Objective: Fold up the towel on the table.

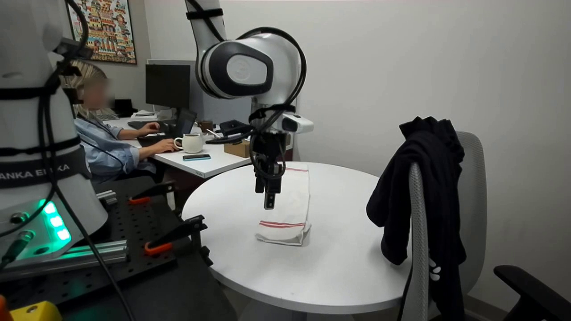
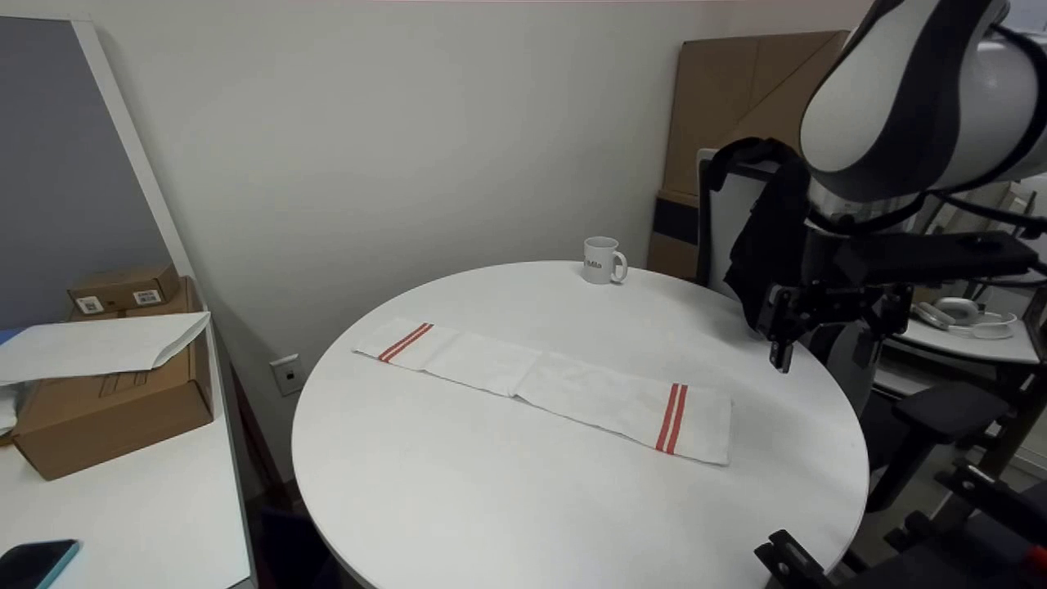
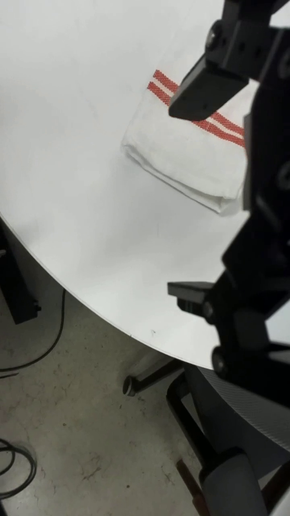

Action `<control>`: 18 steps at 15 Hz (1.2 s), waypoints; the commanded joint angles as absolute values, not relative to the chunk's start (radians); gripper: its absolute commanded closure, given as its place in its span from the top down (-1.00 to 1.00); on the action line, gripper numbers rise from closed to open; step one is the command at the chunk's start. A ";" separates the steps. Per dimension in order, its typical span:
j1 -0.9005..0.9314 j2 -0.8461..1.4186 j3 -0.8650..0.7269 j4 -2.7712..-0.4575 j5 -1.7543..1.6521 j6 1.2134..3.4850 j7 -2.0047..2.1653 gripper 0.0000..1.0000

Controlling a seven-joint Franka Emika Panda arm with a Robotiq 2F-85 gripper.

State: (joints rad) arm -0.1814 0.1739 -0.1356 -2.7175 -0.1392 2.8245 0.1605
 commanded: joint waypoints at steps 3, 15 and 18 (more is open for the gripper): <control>-0.207 0.366 -0.071 -2.611 0.085 2.925 0.109 1.00; -0.255 0.714 0.014 -2.306 0.207 2.902 0.074 1.00; -0.254 0.753 0.022 -2.262 0.208 2.902 0.076 1.00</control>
State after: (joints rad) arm -0.2582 0.7025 0.0140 -2.3216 0.1957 2.9009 0.0870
